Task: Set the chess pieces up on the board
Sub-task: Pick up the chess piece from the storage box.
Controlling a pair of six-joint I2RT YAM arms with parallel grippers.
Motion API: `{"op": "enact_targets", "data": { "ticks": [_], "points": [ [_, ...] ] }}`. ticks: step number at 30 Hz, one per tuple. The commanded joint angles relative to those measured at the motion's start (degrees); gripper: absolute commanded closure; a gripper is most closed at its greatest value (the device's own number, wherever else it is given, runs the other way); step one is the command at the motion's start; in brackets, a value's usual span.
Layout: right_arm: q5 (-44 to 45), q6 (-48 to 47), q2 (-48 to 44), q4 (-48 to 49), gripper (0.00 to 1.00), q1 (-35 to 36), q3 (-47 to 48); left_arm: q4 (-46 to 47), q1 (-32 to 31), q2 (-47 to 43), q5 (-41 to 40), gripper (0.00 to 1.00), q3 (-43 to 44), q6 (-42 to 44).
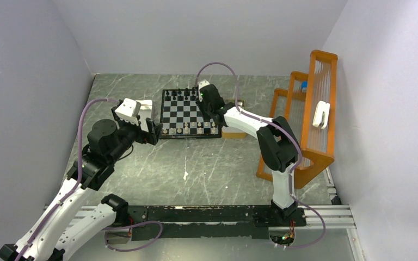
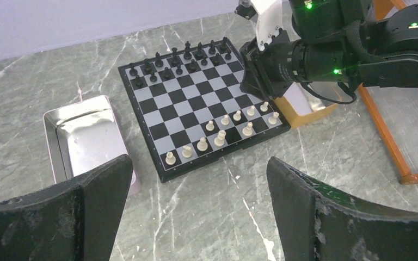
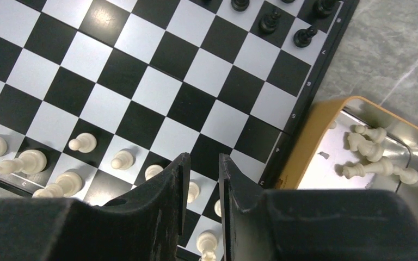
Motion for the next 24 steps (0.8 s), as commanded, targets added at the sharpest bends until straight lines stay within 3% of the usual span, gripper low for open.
{"op": "enact_targets", "data": {
  "ticks": [1,10,19,24],
  "points": [
    [-2.03,-0.69,2.15,-1.84,0.70,-0.39,3.30,0.05,-0.08,-0.55,0.29,0.03,-0.05,0.88],
    [3.57,-0.64,-0.81,-1.50,0.71,-2.35,2.12,-0.84,-0.10,0.89,0.97,0.02,0.23,0.30],
    [4.05,0.73,-9.12,2.07,0.71,-9.45,-4.16,-1.01,-0.08,2.56,1.71,0.02,0.19,0.09],
    [7.09,2.67,-7.07,-0.50,0.71,-12.50,-2.96,-1.51,-0.05,3.18,1.67,0.02,0.41,0.09]
  ]
}}
